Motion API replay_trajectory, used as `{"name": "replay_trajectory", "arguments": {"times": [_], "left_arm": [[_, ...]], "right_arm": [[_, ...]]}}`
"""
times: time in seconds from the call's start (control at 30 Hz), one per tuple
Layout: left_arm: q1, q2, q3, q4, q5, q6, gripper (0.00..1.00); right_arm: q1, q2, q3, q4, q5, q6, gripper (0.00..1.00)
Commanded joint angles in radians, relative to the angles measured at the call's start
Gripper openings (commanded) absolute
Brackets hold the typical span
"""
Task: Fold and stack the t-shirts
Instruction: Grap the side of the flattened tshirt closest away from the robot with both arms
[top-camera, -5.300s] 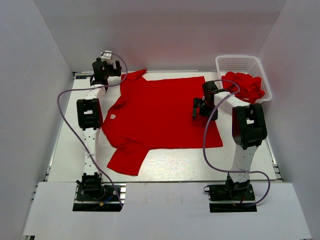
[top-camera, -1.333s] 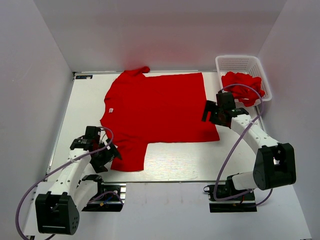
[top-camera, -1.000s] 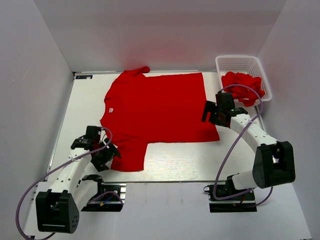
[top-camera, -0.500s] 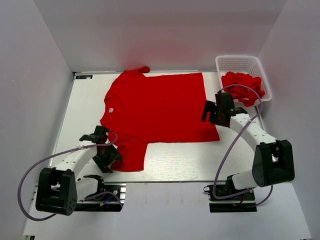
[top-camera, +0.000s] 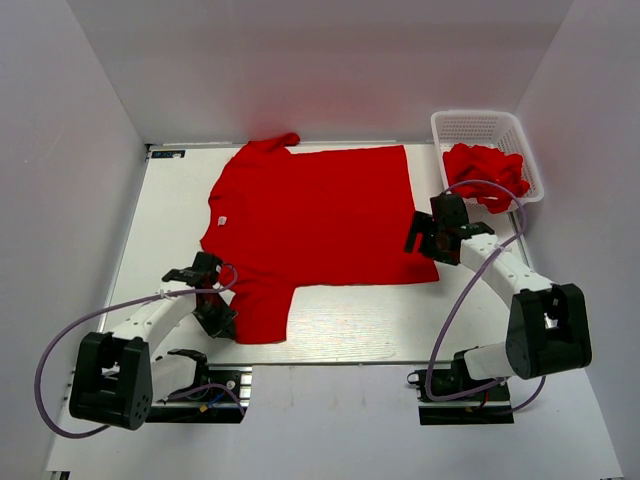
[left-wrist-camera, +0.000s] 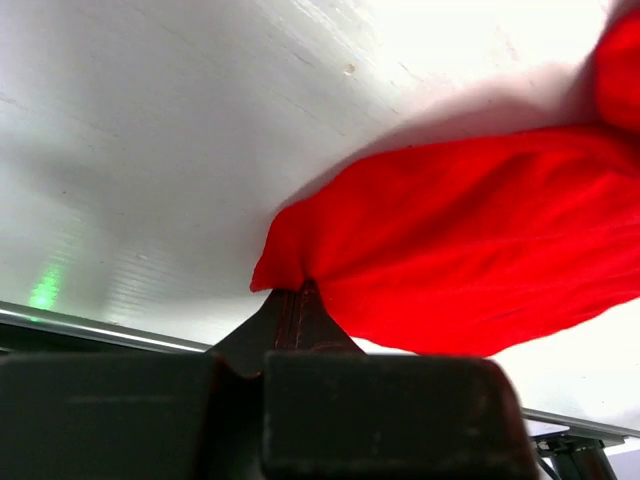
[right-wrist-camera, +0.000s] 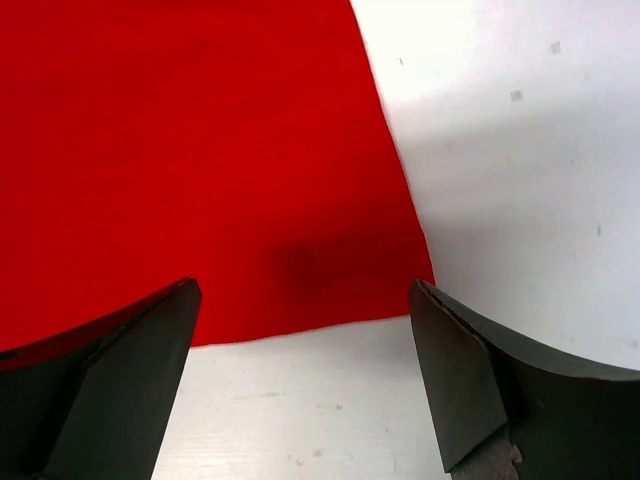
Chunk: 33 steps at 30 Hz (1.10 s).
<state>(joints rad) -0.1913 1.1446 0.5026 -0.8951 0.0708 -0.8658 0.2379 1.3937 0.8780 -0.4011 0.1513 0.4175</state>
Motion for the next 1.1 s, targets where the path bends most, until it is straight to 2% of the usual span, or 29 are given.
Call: {"name": "replay_trajectory", "arguments": {"times": [0.0, 0.27, 0.7, 0.93, 1.07], "left_arm": [[-0.013, -0.014, -0.039, 0.101, -0.019, -0.007, 0.0], [-0.033, -0.147, -0.05, 0.004, 0.067, -0.016, 0.0], [-0.06, -0.2, 0.033, -0.172, 0.116, -0.016, 0.0], [-0.06, -0.2, 0.042, -0.148, 0.147, -0.016, 0.0], [-0.06, -0.189, 0.08, -0.148, 0.147, -0.016, 0.0]], "right_arm": [[-0.003, -0.062, -0.019, -0.044, 0.034, 0.075, 0.9], [-0.002, -0.131, -0.103, -0.061, 0.062, 0.219, 0.9], [-0.005, -0.11, -0.148, -0.024, 0.056, 0.239, 0.9], [-0.003, -0.088, -0.2, 0.024, 0.025, 0.271, 0.72], [-0.002, -0.071, -0.205, 0.039, 0.042, 0.273, 0.71]]}}
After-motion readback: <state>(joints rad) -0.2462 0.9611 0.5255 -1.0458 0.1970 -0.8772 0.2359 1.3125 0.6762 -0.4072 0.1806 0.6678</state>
